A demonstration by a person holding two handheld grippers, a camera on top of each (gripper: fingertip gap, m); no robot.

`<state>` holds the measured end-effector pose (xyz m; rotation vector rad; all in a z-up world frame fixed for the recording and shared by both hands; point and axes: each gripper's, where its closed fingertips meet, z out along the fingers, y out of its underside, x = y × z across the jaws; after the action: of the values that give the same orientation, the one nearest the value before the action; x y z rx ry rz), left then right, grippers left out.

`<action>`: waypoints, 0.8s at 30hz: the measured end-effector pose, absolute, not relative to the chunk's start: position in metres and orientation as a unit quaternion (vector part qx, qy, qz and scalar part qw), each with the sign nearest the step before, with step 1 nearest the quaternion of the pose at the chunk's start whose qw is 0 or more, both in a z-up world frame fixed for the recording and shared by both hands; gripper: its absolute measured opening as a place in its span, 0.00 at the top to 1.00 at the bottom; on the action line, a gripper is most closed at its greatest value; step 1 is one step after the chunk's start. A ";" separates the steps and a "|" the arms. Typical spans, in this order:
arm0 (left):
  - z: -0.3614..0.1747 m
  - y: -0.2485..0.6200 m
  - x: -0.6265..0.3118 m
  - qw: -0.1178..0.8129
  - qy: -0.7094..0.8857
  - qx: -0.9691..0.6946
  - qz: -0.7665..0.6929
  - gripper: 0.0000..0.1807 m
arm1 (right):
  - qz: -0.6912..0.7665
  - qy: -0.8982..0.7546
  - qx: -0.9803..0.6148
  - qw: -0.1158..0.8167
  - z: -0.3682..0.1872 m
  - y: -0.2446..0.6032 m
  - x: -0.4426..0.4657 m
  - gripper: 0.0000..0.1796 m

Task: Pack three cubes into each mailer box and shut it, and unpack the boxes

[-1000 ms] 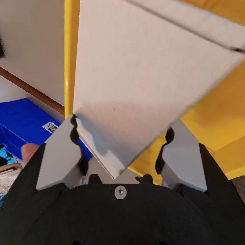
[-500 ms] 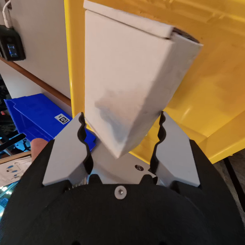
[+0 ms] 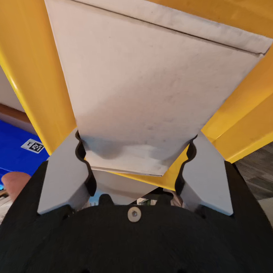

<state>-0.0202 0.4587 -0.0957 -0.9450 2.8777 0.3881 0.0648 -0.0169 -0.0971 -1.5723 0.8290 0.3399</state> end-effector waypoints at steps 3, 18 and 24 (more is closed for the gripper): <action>-0.094 0.460 -0.019 0.041 0.939 -0.323 0.109 0.24 | 0.150 0.361 -0.682 0.618 -0.097 -0.017 0.065 0.87; 0.027 0.302 0.003 0.109 0.948 -0.292 -0.063 0.25 | 0.146 0.334 -0.697 0.618 -0.089 -0.004 0.046 0.63; -0.020 0.150 0.005 -0.020 0.977 -0.185 -0.109 0.26 | -0.126 0.111 -0.752 0.637 -0.032 -0.008 0.015 0.45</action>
<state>0.0053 0.1496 -0.0202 -0.5872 3.1074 -0.3453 0.0151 -0.0083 -0.0324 -1.7173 0.2545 -0.2874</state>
